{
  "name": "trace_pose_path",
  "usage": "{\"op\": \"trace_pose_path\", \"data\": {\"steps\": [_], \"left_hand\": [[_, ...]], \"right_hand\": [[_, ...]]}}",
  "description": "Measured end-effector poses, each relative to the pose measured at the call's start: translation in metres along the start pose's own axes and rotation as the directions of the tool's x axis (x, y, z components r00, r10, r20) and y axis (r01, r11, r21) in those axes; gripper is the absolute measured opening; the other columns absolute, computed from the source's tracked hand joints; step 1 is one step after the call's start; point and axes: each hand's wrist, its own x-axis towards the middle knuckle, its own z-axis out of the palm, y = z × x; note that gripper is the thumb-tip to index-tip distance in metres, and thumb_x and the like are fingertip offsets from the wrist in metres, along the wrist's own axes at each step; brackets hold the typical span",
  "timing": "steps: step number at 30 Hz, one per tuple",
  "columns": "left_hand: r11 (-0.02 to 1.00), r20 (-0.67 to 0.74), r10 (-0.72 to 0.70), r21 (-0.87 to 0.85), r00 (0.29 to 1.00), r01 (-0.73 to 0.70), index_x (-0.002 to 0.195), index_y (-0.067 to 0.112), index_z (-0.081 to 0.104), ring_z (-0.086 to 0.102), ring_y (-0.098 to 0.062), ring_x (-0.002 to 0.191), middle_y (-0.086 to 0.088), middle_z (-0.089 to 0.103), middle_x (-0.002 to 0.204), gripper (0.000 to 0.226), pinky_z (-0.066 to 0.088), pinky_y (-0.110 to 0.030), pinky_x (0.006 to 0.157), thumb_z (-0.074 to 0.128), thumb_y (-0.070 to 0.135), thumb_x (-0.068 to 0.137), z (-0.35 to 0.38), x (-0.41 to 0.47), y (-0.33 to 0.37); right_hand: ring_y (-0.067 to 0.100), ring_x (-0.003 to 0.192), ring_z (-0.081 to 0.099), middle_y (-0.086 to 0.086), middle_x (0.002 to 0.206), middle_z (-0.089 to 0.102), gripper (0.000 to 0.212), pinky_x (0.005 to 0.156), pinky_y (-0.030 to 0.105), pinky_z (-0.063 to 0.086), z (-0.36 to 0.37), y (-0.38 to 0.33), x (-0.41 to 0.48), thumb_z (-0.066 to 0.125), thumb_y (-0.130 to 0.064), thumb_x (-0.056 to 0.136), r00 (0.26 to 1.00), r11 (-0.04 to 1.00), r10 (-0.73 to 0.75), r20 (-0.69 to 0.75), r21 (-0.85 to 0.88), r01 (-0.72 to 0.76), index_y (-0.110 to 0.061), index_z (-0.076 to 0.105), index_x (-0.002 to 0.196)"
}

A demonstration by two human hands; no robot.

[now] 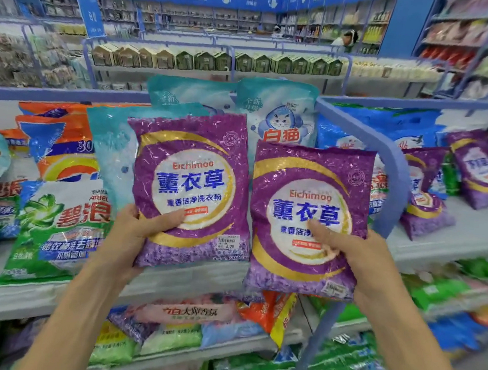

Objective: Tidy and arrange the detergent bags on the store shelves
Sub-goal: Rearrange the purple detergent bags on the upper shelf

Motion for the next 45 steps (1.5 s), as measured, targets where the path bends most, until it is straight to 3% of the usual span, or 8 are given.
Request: {"op": "trace_pose_path", "data": {"steps": [2,8,13,18,28,38,42,45], "left_hand": [[1.000,0.078,0.007,-0.009,0.997,-0.007,0.074,0.014,0.082,0.076,-0.022,0.062,-0.010,0.079,0.082,0.017,0.061,-0.031,0.055,0.083,0.005,0.061,0.012,-0.006,-0.002],[0.998,0.225,-0.041,0.055,0.973,0.030,0.090,0.011,0.083,0.078,-0.029,0.077,-0.017,0.078,0.098,0.080,0.063,-0.035,0.065,0.105,0.043,0.020,0.075,-0.025,-0.023],[0.998,0.295,-0.068,0.004,0.953,0.071,0.110,0.005,0.075,0.077,-0.031,0.086,-0.019,0.077,0.105,0.101,0.062,-0.036,0.067,0.104,0.042,0.021,0.172,-0.053,-0.052],[0.995,0.407,-0.086,-0.016,0.909,0.101,0.101,0.010,0.081,0.077,-0.031,0.089,-0.019,0.076,0.108,0.084,0.063,-0.036,0.069,0.105,0.040,0.026,0.273,-0.090,-0.082],[0.986,0.496,-0.148,0.010,0.855,0.165,0.116,0.007,0.072,0.077,-0.034,0.088,-0.018,0.077,0.109,0.105,0.063,-0.038,0.068,0.105,0.040,0.022,0.425,-0.125,-0.129],[0.988,0.548,-0.123,-0.006,0.827,0.152,0.109,0.004,0.076,0.078,-0.031,0.086,-0.017,0.078,0.103,0.067,0.063,-0.036,0.067,0.097,0.023,0.048,0.599,-0.080,-0.184],[0.981,0.547,-0.151,-0.016,0.823,0.191,0.109,0.007,0.077,0.073,-0.041,0.100,-0.022,0.075,0.113,0.061,0.057,-0.055,0.093,0.095,0.021,0.052,0.676,-0.048,-0.206],[0.984,0.525,-0.148,-0.004,0.838,0.176,0.110,0.008,0.076,0.075,-0.038,0.096,-0.019,0.076,0.110,0.046,0.062,-0.048,0.086,0.087,0.014,0.065,0.726,-0.028,-0.221]], "right_hand": [[0.031,0.082,0.078,0.016,0.095,0.079,0.031,0.065,0.038,0.063,-0.016,-0.005,-0.015,0.083,-0.008,0.073,0.998,0.999,0.019,-0.059,0.044,-0.016,-0.006,0.076,0.103],[0.028,0.079,0.078,0.016,0.094,0.079,0.029,0.060,0.038,0.063,-0.093,-0.026,-0.048,0.083,-0.011,0.079,0.975,0.995,0.006,-0.222,0.098,0.017,-0.006,0.075,0.106],[0.032,0.094,0.077,0.015,0.102,0.079,0.039,0.094,0.052,0.057,-0.188,-0.044,-0.086,0.085,-0.021,0.075,0.959,0.996,-0.009,-0.284,0.082,0.034,-0.008,0.076,0.111],[0.031,0.098,0.077,0.012,0.105,0.079,0.042,0.098,0.053,0.055,-0.288,-0.069,-0.125,0.086,-0.022,0.077,0.928,0.994,-0.076,-0.364,0.049,0.100,-0.010,0.075,0.116],[0.033,0.093,0.077,0.015,0.102,0.079,0.035,0.089,0.051,0.059,-0.439,-0.102,-0.158,0.084,-0.018,0.080,0.881,0.992,-0.068,-0.469,0.065,0.111,-0.011,0.075,0.113],[0.033,0.093,0.077,0.014,0.103,0.079,0.039,0.090,0.053,0.059,-0.590,-0.143,-0.090,0.083,-0.020,0.081,0.825,0.982,-0.115,-0.553,0.062,0.178,-0.011,0.072,0.117],[0.029,0.085,0.078,0.012,0.097,0.080,0.031,0.066,0.038,0.065,-0.649,-0.177,-0.051,0.082,-0.018,0.083,0.817,0.982,-0.160,-0.554,-0.002,0.191,-0.011,0.072,0.112],[0.028,0.085,0.078,0.012,0.096,0.080,0.032,0.065,0.036,0.064,-0.693,-0.198,-0.020,0.083,-0.019,0.081,0.809,0.978,-0.188,-0.557,-0.033,0.204,-0.011,0.072,0.111]]}}
